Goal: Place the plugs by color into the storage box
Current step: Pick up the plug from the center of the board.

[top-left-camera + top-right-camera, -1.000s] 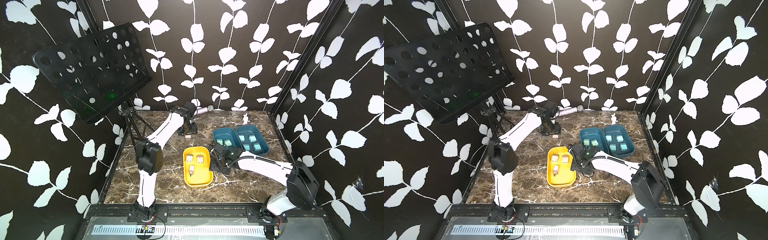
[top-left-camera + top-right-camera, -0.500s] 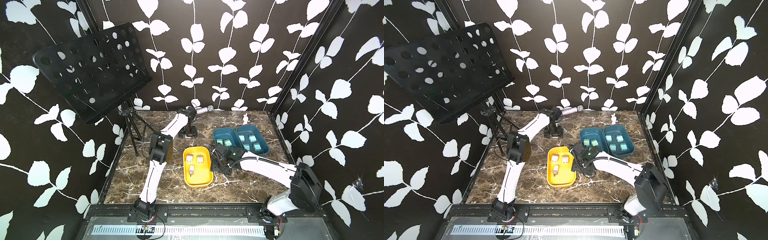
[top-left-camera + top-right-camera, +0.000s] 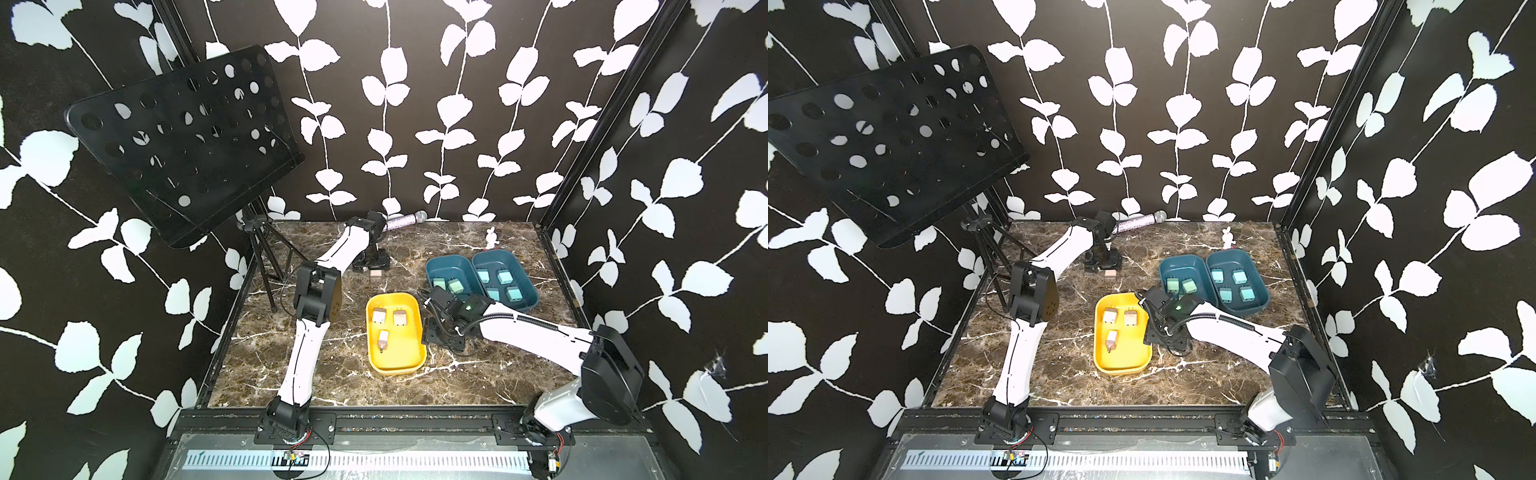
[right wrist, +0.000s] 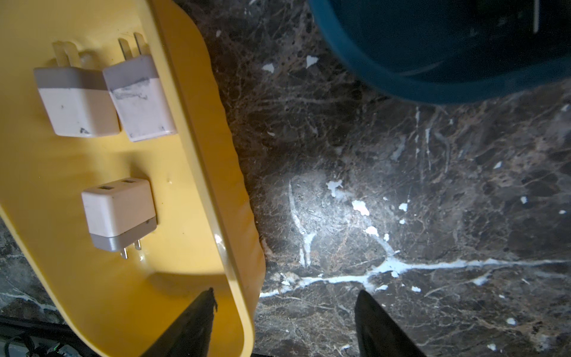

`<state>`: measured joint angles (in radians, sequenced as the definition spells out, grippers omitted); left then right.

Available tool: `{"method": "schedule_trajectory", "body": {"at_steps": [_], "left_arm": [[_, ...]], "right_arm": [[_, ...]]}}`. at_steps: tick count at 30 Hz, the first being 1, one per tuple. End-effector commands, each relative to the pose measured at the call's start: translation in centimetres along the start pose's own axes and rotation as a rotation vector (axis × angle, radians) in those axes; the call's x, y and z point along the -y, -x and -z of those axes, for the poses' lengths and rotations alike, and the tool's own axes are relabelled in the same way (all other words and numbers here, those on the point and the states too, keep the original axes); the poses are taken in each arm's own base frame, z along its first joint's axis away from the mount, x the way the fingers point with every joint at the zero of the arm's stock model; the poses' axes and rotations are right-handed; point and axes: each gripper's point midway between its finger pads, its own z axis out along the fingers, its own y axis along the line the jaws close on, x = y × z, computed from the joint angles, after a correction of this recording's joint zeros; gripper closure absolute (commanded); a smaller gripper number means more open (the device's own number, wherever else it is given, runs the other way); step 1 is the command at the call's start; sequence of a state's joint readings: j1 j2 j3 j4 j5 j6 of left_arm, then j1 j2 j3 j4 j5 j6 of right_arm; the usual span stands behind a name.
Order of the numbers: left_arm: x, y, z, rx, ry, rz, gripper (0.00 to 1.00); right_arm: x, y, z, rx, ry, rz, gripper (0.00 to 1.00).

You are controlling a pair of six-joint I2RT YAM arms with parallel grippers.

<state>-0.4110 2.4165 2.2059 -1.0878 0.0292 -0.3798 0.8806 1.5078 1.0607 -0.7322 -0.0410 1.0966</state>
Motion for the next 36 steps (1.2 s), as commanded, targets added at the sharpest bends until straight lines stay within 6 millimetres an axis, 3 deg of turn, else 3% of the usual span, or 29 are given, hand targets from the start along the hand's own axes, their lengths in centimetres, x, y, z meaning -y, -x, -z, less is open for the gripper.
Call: {"method": "schedule_trajectory", "body": {"at_steps": [1, 12, 16, 22, 30, 36], "left_arm": [[-0.1, -0.4, -1.1, -0.020, 0.006, -0.012, 0.18], [-1.6, -1.0, -3.0, -0.064, 0.088, -0.030, 0.37], [-1.8, -0.8, -3.0, -0.059, 0.100, -0.043, 0.49], [-1.6, -0.1, -1.5, -0.031, 0.099, -0.065, 0.63], [-1.0, -0.3, 1.7, -0.005, 0.060, -0.073, 0.63], [-0.1, -1.7, 5.4, 0.005, -0.011, -0.061, 0.63]], "right_arm": [[-0.2, 0.5, 0.6, 0.010, -0.008, -0.016, 0.29], [-0.3, 0.3, 0.6, 0.012, -0.011, -0.022, 0.29], [-0.5, 0.3, 0.6, 0.010, -0.013, -0.021, 0.29], [-0.9, 0.4, 0.5, 0.013, -0.013, -0.016, 0.29], [-1.5, 0.6, 0.4, 0.018, -0.008, -0.011, 0.29], [-1.6, 0.7, 0.1, 0.025, -0.004, -0.012, 0.29]]}}
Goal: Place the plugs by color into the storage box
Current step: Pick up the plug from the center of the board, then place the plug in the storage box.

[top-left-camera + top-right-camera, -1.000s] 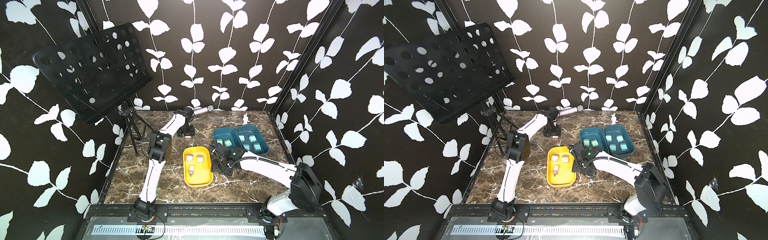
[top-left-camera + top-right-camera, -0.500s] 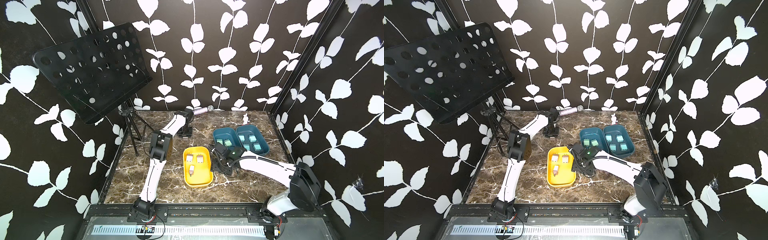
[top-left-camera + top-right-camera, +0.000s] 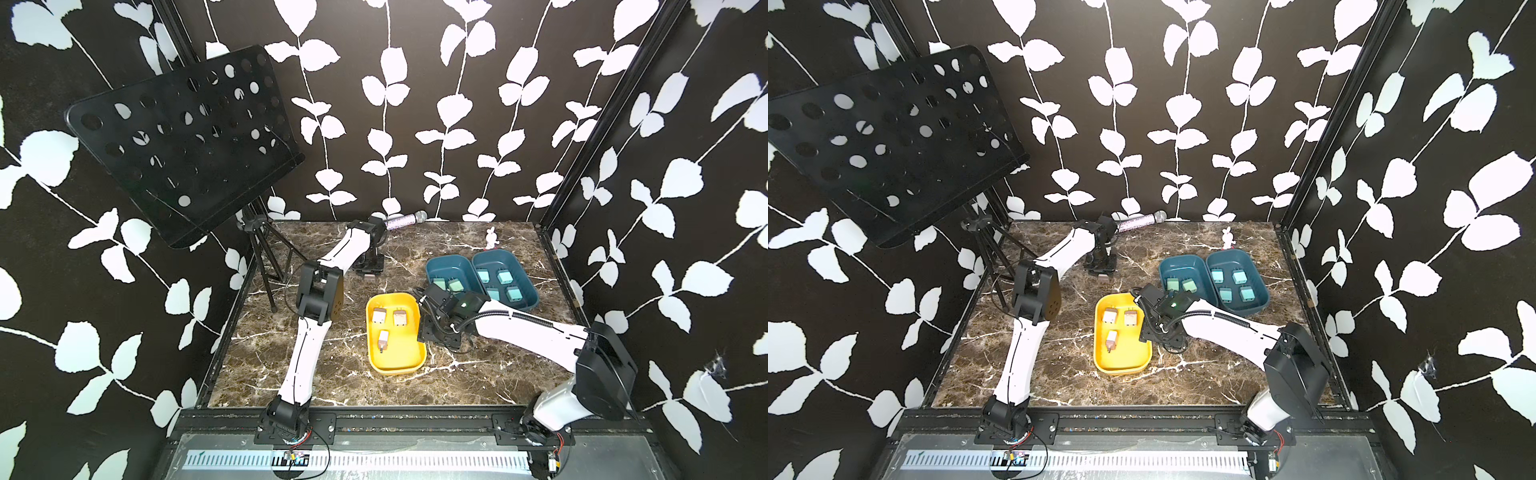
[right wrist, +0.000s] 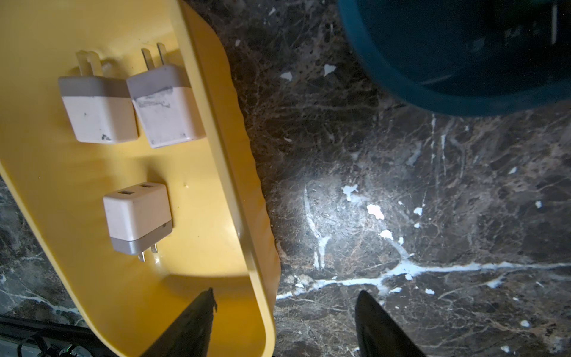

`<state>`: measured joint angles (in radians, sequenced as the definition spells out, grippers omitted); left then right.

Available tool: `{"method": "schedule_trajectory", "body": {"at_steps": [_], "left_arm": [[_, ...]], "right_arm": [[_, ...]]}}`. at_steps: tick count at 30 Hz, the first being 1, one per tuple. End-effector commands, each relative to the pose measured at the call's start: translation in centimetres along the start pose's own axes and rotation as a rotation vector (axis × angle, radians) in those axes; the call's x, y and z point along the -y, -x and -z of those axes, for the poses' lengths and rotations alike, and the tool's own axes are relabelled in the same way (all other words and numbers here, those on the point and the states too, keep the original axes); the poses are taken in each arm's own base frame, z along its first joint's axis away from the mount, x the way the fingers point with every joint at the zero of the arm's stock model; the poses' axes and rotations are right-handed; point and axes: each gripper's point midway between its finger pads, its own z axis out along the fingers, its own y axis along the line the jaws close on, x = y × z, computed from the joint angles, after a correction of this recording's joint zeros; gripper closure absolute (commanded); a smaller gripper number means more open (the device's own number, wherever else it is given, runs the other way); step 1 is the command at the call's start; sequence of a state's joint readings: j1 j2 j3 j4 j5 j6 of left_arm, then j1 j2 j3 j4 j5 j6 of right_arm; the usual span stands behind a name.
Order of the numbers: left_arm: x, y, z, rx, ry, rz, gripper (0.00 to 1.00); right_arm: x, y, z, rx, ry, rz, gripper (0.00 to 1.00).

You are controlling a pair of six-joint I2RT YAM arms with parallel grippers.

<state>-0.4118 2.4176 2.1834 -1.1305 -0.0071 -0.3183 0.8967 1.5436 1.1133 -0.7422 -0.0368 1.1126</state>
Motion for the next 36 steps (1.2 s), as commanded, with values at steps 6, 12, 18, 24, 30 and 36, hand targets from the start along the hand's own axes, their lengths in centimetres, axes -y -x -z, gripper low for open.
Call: {"method": "schedule_trajectory", "body": {"at_steps": [6, 12, 18, 24, 30, 36], "left_arm": [[1.1, -2.9, 9.3, 0.089, -0.109, 0.032, 0.63], [3.4, -6.2, 11.8, 0.069, -0.176, 0.035, 0.62], [7.3, -11.4, 12.7, 0.016, -0.269, 0.014, 0.61], [9.8, -17.0, 12.7, -0.041, -0.310, -0.033, 0.61], [11.6, -21.4, 11.1, -0.104, -0.322, -0.101, 0.60], [12.4, -23.7, 8.3, -0.160, -0.320, -0.181, 0.59]], "right_arm": [[-0.3, 0.4, -0.4, 0.025, -0.009, -0.015, 0.29], [-0.1, 0.6, -0.4, 0.037, -0.012, -0.016, 0.29], [0.7, 1.2, 0.2, 0.064, -0.009, -0.039, 0.29], [2.8, 1.9, 1.0, 0.090, 0.000, -0.092, 0.29], [5.4, 2.6, 1.8, 0.111, 0.001, -0.144, 0.29], [6.7, 2.9, 2.8, 0.118, -0.017, -0.149, 0.29]]}}
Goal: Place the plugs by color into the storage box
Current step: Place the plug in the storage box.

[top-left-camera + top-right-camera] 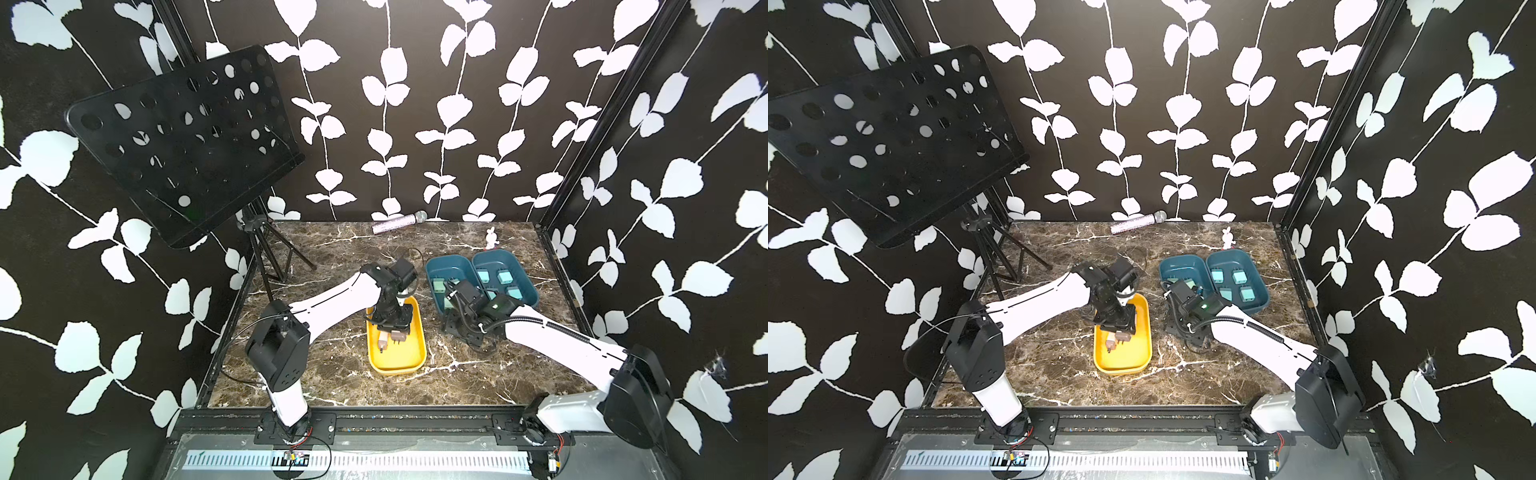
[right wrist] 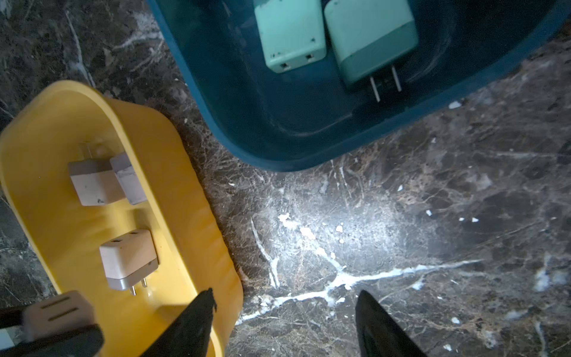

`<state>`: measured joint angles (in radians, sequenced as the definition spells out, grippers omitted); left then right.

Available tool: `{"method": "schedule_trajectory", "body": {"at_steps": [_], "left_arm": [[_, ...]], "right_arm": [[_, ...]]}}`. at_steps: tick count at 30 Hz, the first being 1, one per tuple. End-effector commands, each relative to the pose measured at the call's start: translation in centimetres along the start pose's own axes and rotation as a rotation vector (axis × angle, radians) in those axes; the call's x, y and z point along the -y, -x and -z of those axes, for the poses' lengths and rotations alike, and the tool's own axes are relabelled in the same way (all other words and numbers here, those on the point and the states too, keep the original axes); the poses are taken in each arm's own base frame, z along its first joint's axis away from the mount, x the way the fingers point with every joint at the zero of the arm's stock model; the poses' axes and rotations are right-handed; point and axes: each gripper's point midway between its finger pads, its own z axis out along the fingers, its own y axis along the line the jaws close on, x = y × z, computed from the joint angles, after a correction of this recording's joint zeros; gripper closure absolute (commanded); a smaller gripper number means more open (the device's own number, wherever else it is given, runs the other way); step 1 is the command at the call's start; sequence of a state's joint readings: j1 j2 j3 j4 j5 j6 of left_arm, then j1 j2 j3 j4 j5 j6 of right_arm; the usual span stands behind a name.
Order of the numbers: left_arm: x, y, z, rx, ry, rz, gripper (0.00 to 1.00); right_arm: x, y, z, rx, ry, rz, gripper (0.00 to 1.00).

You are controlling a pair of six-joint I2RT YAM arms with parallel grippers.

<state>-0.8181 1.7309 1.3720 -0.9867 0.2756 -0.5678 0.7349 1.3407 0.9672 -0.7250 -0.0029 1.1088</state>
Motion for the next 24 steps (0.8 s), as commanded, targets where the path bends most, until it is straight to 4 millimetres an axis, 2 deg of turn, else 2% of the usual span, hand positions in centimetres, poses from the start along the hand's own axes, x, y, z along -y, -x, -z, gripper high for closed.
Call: {"method": "schedule_trajectory", "body": {"at_steps": [1, 11, 18, 19, 22, 24], "left_arm": [[0.3, 0.0, -1.3, -0.005, -0.028, -0.029, 0.59], [-1.6, 0.8, -7.1, -0.070, 0.052, -0.066, 0.57], [-3.0, 0.4, -8.6, -0.105, 0.115, -0.087, 0.54], [-3.1, 0.3, -8.7, -0.108, 0.115, -0.087, 0.52], [-2.9, 0.3, -8.6, -0.108, 0.105, -0.084, 0.35], [-2.4, 0.6, -7.8, -0.089, 0.094, -0.085, 0.32]], "right_arm": [[1.3, 0.1, 0.5, 0.009, -0.036, 0.002, 0.29], [1.9, 0.0, 1.0, 0.014, -0.044, -0.008, 0.29], [1.9, 0.1, 1.1, 0.019, -0.044, -0.012, 0.29], [1.9, 0.2, 1.1, 0.020, -0.045, -0.012, 0.29], [1.9, 0.2, 1.0, 0.017, -0.047, -0.013, 0.29], [1.8, 0.3, 1.0, 0.016, -0.046, -0.011, 0.29]]}}
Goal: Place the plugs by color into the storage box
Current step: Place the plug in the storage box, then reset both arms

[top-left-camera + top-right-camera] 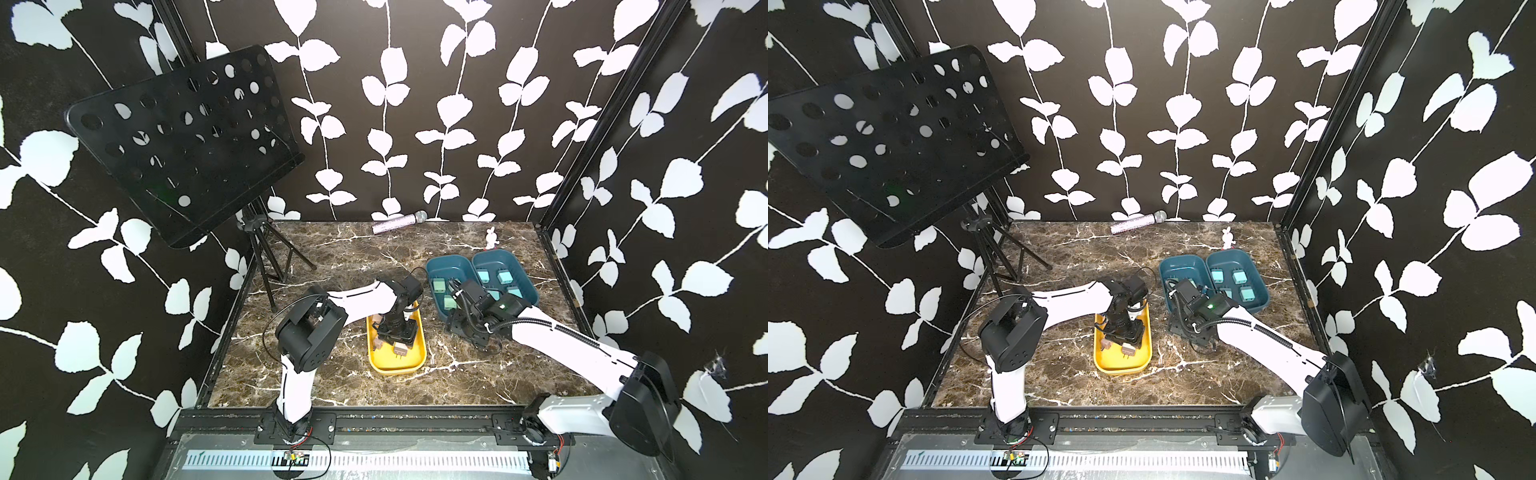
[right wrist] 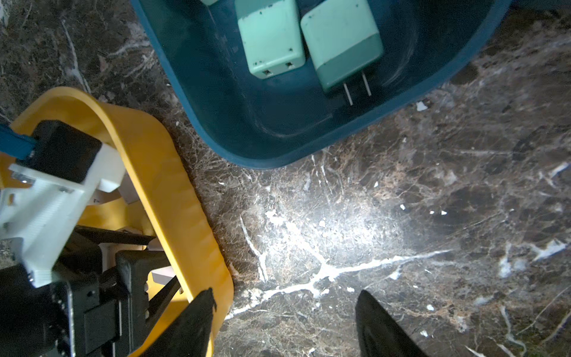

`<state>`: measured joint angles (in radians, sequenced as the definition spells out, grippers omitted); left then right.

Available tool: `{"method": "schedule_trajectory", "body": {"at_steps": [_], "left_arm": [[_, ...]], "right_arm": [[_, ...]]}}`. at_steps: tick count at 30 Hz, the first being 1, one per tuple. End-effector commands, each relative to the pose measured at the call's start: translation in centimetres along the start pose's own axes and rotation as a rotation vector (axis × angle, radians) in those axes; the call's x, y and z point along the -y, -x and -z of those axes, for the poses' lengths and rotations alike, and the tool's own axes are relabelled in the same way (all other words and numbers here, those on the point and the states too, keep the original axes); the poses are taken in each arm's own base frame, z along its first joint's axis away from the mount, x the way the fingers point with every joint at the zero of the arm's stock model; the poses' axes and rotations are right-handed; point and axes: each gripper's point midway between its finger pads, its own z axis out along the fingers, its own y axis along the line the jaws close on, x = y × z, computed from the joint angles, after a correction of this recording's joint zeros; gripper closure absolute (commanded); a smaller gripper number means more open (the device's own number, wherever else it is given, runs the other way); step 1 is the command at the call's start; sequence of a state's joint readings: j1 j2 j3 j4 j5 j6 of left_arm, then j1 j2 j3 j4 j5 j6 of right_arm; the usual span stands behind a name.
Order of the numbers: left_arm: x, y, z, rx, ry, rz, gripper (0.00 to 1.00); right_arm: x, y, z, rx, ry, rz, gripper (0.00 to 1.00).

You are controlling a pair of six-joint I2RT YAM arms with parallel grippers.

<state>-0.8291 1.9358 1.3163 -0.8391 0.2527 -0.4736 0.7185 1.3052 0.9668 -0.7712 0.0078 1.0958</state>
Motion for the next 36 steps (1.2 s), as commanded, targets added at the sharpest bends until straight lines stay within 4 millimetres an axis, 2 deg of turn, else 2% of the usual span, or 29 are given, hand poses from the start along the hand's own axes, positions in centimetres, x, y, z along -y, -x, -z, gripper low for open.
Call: {"method": "schedule_trajectory", "body": {"at_steps": [1, 4, 8, 12, 15, 20, 21, 22, 25, 27, 29, 32, 36], "left_arm": [[0.0, -0.1, 0.7, 0.010, 0.015, -0.009, 0.32], [1.1, 0.8, 3.3, 0.055, -0.003, -0.024, 0.32], [2.1, 1.9, 8.0, 0.128, -0.007, -0.040, 0.32], [1.5, 2.8, 12.2, 0.216, -0.013, -0.011, 0.32], [-1.0, 3.4, 15.4, 0.323, 0.005, 0.032, 0.32], [-8.9, 4.3, 21.1, 0.643, 0.160, 0.072, 0.30], [-10.5, 4.1, 22.0, 0.702, 0.214, 0.077, 0.26], [-12.2, 3.7, 22.6, 0.754, 0.261, 0.078, 0.02], [-16.7, 2.4, 22.7, 0.875, 0.412, 0.099, 0.01], [-19.1, 1.8, 21.4, 0.936, 0.574, 0.033, 0.01], [-21.8, 0.3, 19.7, 0.934, 0.689, 0.068, 0.02], [-24.2, -0.1, 16.8, 0.908, 0.692, 0.076, 0.02], [-26.0, 0.7, 15.0, 1.004, 0.759, 0.048, 0.01]], "right_arm": [[0.7, 0.3, 0.1, 0.010, -0.027, -0.011, 0.29], [0.6, 0.9, 0.4, 0.015, -0.026, -0.009, 0.29], [1.1, 2.8, 1.2, 0.032, -0.032, -0.012, 0.28], [1.9, 5.6, 2.7, 0.063, -0.029, -0.028, 0.27], [2.8, 7.7, 3.8, 0.107, -0.034, -0.026, 0.23], [7.0, 10.9, 6.3, 0.304, -0.173, 0.001, 0.02], [7.7, 11.4, 6.7, 0.352, -0.192, 0.011, 0.01], [8.6, 12.1, 7.2, 0.411, -0.209, 0.026, 0.01], [10.9, 13.8, 7.9, 0.564, -0.273, 0.079, 0.01], [12.7, 14.9, 8.6, 0.671, -0.338, 0.097, 0.00], [14.3, 15.5, 8.4, 0.767, -0.380, 0.119, 0.00], [15.5, 15.7, 7.3, 0.854, -0.418, 0.180, 0.01], [16.8, 15.1, 5.1, 0.873, -0.488, 0.276, 0.00]]}}
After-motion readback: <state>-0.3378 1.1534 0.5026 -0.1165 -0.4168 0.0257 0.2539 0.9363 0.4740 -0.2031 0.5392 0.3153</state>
